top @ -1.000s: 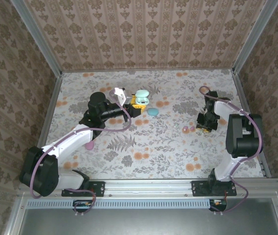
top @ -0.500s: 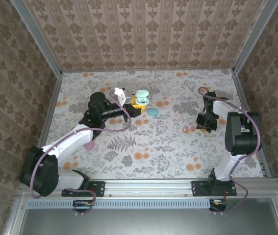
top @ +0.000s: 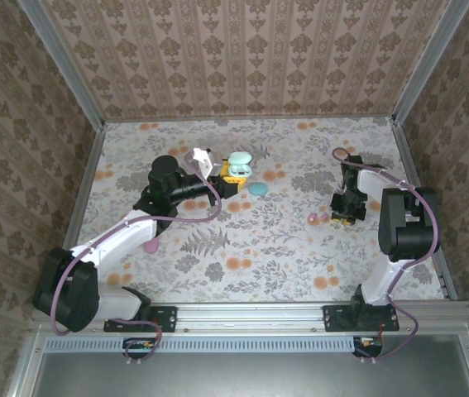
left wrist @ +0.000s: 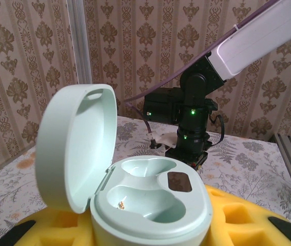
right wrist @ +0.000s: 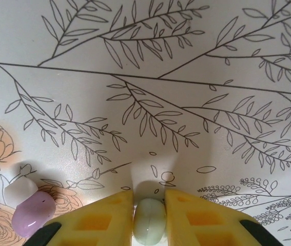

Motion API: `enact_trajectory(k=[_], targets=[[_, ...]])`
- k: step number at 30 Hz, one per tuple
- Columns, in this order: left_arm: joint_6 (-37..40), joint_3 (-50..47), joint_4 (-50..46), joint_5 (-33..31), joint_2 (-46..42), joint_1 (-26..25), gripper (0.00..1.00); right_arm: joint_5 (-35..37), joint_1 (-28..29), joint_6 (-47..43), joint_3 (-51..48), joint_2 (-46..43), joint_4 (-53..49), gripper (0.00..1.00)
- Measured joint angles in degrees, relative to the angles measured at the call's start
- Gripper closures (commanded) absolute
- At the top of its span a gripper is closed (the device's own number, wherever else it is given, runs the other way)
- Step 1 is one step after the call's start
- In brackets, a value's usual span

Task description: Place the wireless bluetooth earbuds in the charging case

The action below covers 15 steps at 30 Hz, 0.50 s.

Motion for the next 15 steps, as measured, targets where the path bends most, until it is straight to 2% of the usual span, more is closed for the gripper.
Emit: enact_trajectory(k=[6,15], targets=[[0.0,0.0,0.0,0.0,0.0,0.0,0.77,0.2,0.0,0.0,0.1,0.1,0.0,0.71],[0.0,0.0,0.0,0.0,0.0,0.0,0.77,0.9,0.0,-0.3,0.8,0.7,-0.6,0.75]])
